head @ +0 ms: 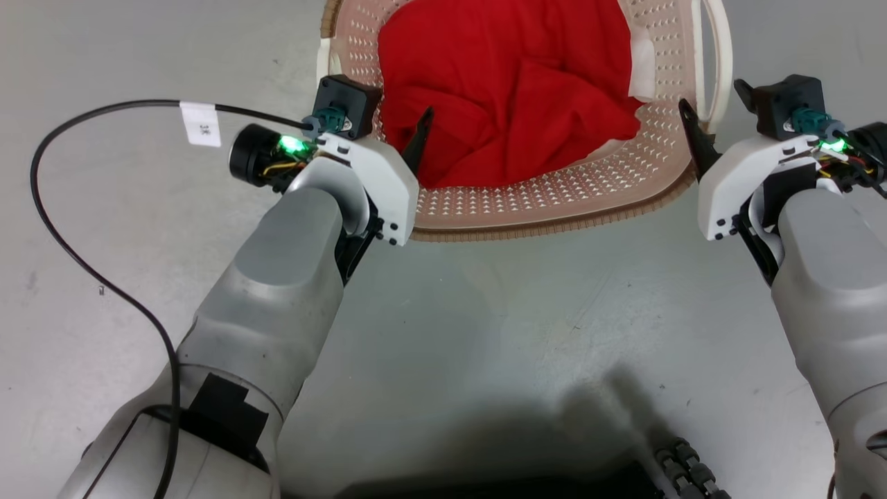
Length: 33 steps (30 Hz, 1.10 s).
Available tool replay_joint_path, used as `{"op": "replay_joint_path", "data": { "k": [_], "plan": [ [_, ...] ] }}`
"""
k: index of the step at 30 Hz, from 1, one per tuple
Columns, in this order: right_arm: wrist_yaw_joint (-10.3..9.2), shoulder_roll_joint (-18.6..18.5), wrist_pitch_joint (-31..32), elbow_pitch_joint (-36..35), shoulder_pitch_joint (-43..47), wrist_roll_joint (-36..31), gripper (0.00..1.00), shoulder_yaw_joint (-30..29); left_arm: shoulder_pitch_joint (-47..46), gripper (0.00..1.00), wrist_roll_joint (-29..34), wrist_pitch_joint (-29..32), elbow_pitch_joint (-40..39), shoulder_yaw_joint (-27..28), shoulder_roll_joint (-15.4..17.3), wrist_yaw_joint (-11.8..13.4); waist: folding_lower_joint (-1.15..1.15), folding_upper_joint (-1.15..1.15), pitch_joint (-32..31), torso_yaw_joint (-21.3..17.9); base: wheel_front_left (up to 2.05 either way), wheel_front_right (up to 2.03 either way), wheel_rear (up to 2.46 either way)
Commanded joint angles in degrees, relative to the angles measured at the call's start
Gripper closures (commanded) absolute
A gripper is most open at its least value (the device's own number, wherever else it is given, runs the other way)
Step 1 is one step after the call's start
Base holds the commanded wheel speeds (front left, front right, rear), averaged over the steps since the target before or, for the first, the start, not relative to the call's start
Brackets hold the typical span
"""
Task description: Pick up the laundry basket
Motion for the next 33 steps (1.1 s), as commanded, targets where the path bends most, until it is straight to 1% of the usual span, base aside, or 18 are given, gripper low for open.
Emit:
{"op": "replay_joint_path", "data": {
  "k": [1, 14, 19, 20, 21, 22, 23, 24, 28, 33],
  "plan": [
    [-0.10, 0.2, -0.1, 0.4, -0.9, 0.1, 0.00, 0.5, -1.0, 0.00, -0.3, -0.2, 1.1, -0.2, 0.7, 0.2, -0.01, 0.00, 0.9, 0.0, 0.00, 0.00, 0.00],
    [-0.10, 0.4, -0.1, 1.0, -1.6, 1.6, 0.00, 2.1, -2.8, 0.00, -2.2, -1.8, 2.3, -2.4, 0.7, 0.2, -0.01, 0.00, 1.1, 0.1, 0.00, 0.00, 0.00],
    [-0.10, 0.3, -0.1, 2.5, -2.0, 1.9, 0.00, 2.9, -3.2, 0.00, -2.9, -2.0, 2.2, -3.2, 0.7, 0.2, -0.01, 0.00, 1.3, 0.4, 0.00, 0.00, 0.00],
    [-0.10, 0.3, -0.1, 2.9, -2.3, 2.1, 0.22, 3.0, -3.2, 0.00, -3.1, -2.1, 2.2, -3.4, 0.8, 0.2, -0.01, 0.00, 1.4, 0.4, 0.00, 0.00, 0.00],
    [-0.10, 0.2, -0.1, 3.2, -2.6, 2.2, 0.58, 3.1, -3.2, 0.00, -3.3, -2.0, 2.2, -3.6, 0.8, 0.2, -0.01, 0.00, 1.4, 0.5, 0.00, 0.00, 0.00],
    [-0.10, 0.3, -0.1, 3.4, -2.7, 2.2, 1.00, 3.5, -3.1, 0.00, -3.4, -2.0, 2.2, -4.0, 0.8, 0.2, -0.01, 0.00, 1.5, 0.5, 0.00, 0.00, 0.00],
    [-0.11, 0.3, -0.1, 3.9, -2.6, 2.2, 1.00, 3.9, -3.1, 0.67, -3.6, -2.2, 1.9, -4.1, 0.8, 0.2, -0.01, 0.00, 1.5, 0.6, 0.00, 0.00, 0.00],
    [-0.10, 0.2, -0.1, 4.2, -2.6, 2.5, 1.00, 4.1, -3.0, 1.00, -3.8, -2.3, 1.7, -4.4, 0.8, 0.2, -0.01, 0.00, 1.5, 0.6, 0.00, 0.00, 0.00],
    [-0.09, 0.6, -0.1, 4.3, -2.6, 3.7, 1.00, 5.2, -3.3, 1.00, -4.6, -2.5, 2.0, -5.9, 0.3, 0.1, -0.01, 0.00, 1.2, 0.6, 0.00, 0.00, 0.00],
    [-0.10, 0.6, -0.1, 4.8, -1.9, 4.5, 1.00, 6.1, -3.5, 1.00, -5.4, -2.6, 2.2, -6.9, 0.4, 0.1, -0.01, 0.00, 0.4, 0.6, 0.00, 0.00, 0.00]
  ]
}}
